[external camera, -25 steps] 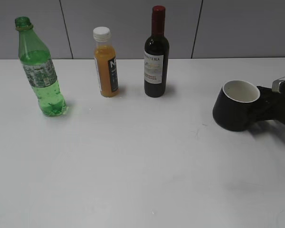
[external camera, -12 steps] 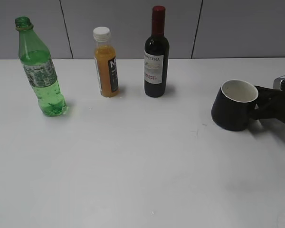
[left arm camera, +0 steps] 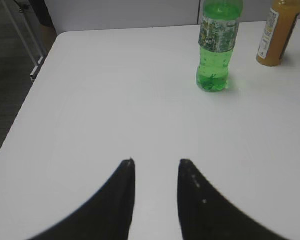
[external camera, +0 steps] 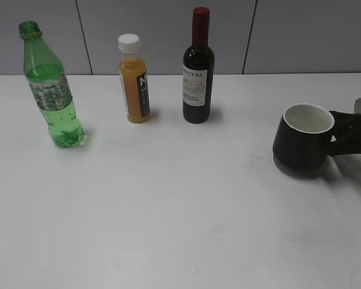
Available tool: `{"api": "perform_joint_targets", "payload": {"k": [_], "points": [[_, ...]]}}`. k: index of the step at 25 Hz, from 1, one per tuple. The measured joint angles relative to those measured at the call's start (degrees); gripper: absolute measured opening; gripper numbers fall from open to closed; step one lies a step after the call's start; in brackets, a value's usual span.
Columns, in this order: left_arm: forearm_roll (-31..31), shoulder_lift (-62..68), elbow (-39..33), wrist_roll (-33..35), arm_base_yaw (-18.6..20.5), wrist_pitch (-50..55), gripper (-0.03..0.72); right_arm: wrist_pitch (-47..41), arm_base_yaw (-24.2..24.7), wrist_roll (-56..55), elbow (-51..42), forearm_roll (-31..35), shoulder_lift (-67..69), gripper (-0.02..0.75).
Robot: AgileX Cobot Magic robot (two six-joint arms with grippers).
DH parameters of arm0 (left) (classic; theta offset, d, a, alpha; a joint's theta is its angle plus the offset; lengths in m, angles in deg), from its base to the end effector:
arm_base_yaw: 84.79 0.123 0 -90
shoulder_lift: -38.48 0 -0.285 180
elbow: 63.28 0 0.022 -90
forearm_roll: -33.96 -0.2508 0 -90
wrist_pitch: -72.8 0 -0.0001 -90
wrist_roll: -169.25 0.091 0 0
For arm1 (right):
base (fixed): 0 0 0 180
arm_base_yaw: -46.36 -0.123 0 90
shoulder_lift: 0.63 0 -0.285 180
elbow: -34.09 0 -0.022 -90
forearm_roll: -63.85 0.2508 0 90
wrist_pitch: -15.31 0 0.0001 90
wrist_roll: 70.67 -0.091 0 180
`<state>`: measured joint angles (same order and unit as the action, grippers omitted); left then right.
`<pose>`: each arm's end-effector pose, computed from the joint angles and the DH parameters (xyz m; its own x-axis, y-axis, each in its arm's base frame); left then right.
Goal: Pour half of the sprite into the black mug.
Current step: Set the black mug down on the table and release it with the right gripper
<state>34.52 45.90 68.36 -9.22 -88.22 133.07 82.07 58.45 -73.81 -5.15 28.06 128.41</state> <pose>-0.0059 -0.0004 0.2790 -0.4368 0.0481 -0.8983 0.0770 0.9969 0.0159 0.3287 -0.0204 0.0818 -0.1934 -0.1488 -0.9698 -0.3800 0.9226 -0.0658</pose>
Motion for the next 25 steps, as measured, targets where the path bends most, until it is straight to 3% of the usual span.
{"api": "perform_joint_targets", "payload": {"k": [12, 19, 25], "points": [[0.0, 0.0, 0.0, 0.0, 0.0, 0.0, 0.232, 0.0, -3.4, -0.8, -12.2, 0.9, -12.6, 0.03], [0.0, 0.0, 0.0, 0.0, 0.0, 0.0, 0.232, 0.0, -11.7, -1.0, -19.0, 3.8, -18.8, 0.029], [0.0, 0.0, 0.0, 0.0, 0.0, 0.0, 0.232, 0.0, -18.6, -3.1, -19.6, 4.1, -19.1, 0.029]]}}
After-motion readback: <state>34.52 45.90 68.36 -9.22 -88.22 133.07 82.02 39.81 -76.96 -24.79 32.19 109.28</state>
